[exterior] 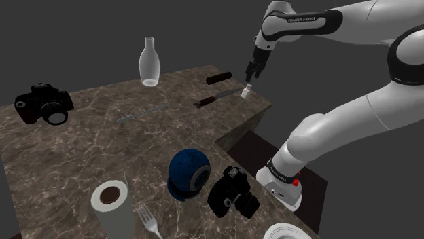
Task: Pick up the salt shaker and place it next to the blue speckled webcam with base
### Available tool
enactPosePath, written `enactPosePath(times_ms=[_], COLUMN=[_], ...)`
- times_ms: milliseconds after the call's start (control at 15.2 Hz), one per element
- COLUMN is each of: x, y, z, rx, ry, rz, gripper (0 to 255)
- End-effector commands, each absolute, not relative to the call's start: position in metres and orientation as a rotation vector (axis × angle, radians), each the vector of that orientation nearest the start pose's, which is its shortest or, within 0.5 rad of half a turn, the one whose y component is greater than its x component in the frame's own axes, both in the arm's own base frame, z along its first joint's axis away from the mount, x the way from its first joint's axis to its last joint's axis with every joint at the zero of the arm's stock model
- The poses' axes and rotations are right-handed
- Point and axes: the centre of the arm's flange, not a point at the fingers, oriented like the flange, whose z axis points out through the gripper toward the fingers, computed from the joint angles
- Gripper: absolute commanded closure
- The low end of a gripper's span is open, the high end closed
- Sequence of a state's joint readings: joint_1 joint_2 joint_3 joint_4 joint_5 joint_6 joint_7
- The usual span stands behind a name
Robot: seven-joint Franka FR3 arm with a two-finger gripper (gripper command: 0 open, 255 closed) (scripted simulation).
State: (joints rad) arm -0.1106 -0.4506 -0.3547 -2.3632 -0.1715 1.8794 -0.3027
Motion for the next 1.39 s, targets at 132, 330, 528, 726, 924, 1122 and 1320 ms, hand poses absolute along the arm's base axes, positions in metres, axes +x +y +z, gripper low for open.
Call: enactPosePath(times_ms=[132, 330, 528, 726, 924, 1122, 1320], x=[0.376, 0.387, 0.397, 0.408, 0.408, 0.408, 0.408], y=[-0.252, -0.286, -0.320, -0.354, -0.357, -0.357, -0.357], z=[0.457, 0.441, 0.425, 0.409, 0.397, 0.381, 0.368], rx=[-3.131, -3.131, -3.131, -3.132, -3.132, -3.132, -3.132], ry=[0.119, 0.127, 0.136, 0.144, 0.145, 0.145, 0.145], rz=[0.064, 0.050, 0.037, 0.023, 0.022, 0.022, 0.022], gripper=[0, 0, 0, 0, 0, 0, 0])
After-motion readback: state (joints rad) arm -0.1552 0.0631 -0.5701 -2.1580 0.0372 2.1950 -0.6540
